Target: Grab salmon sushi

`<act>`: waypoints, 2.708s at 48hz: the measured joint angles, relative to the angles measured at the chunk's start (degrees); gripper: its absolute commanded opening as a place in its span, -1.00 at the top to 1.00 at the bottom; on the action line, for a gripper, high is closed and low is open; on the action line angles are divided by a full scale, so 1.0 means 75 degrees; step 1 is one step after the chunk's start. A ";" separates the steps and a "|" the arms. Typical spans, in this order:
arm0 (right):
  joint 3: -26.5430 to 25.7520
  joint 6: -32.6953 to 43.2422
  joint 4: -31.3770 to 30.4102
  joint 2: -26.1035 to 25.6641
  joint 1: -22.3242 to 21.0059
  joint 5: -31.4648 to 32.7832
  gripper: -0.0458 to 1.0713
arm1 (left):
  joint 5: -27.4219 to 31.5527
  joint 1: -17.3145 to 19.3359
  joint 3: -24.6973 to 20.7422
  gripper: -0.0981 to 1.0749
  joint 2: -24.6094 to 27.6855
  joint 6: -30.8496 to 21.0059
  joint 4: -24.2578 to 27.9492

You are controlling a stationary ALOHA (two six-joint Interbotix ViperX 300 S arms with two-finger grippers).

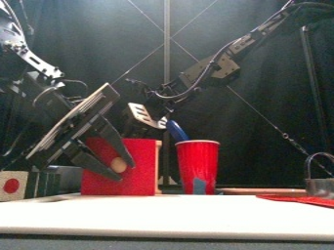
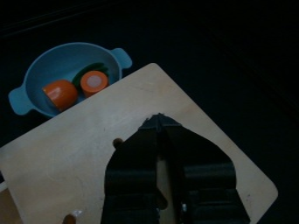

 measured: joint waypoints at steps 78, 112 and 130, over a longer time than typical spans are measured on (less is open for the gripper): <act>-0.0129 -0.0012 0.0012 0.0117 -0.0070 -0.0012 0.40 | 0.0281 -0.0574 -0.0844 -0.19 0.0586 0.0023 -0.0117; -0.0129 0.0000 0.0012 0.0117 -0.0059 0.0000 0.40 | 0.0211 -0.0539 -0.0516 -0.62 0.0035 0.0035 -0.0199; -0.0129 0.0000 0.0059 0.0105 -0.0070 0.0000 0.40 | 0.1324 -0.0785 0.0141 -0.62 -0.0891 0.0023 -0.0176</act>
